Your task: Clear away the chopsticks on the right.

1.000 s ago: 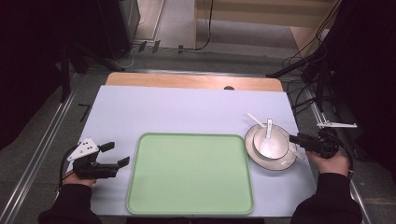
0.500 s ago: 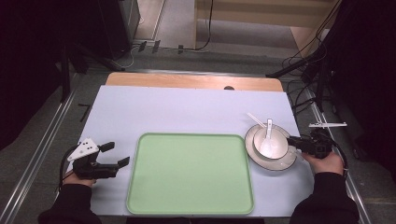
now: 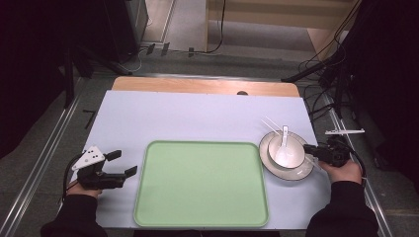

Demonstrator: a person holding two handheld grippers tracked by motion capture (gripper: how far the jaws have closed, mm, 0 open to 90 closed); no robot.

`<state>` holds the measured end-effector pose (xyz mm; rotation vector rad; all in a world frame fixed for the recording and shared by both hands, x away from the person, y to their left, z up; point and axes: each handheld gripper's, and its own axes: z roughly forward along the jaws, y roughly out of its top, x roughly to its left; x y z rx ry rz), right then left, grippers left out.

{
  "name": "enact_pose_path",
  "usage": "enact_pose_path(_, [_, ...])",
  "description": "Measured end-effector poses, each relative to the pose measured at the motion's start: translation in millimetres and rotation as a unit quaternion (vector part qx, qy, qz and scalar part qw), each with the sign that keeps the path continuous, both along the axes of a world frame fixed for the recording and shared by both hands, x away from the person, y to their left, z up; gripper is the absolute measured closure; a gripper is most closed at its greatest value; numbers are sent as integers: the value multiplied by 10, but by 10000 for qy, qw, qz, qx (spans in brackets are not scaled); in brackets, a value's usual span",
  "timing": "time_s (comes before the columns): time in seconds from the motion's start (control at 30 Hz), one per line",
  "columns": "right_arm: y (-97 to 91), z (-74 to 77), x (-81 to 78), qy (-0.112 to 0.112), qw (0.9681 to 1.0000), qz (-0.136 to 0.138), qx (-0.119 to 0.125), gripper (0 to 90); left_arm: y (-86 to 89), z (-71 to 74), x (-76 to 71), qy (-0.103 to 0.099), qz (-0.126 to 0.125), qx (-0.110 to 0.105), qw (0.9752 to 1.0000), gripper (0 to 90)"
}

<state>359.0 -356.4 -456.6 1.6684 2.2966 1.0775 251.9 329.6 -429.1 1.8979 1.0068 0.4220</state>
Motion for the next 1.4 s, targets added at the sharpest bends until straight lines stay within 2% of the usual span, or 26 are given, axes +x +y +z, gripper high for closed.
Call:
enact_pose_path(0.5, [-18,-29,34,49,10000,-1,-35,844,0,3,0,-32,1,6,10000,143])
enact_pose_path(1.0, [-128,73,12,-25,9990,-144,428,851,2,6,-2,-29,8,7,10000,143])
enact_pose_path(1.4, [-181,203,-42,-40,9973,-304,671,851,5,8,-5,-21,16,7,10000,143])
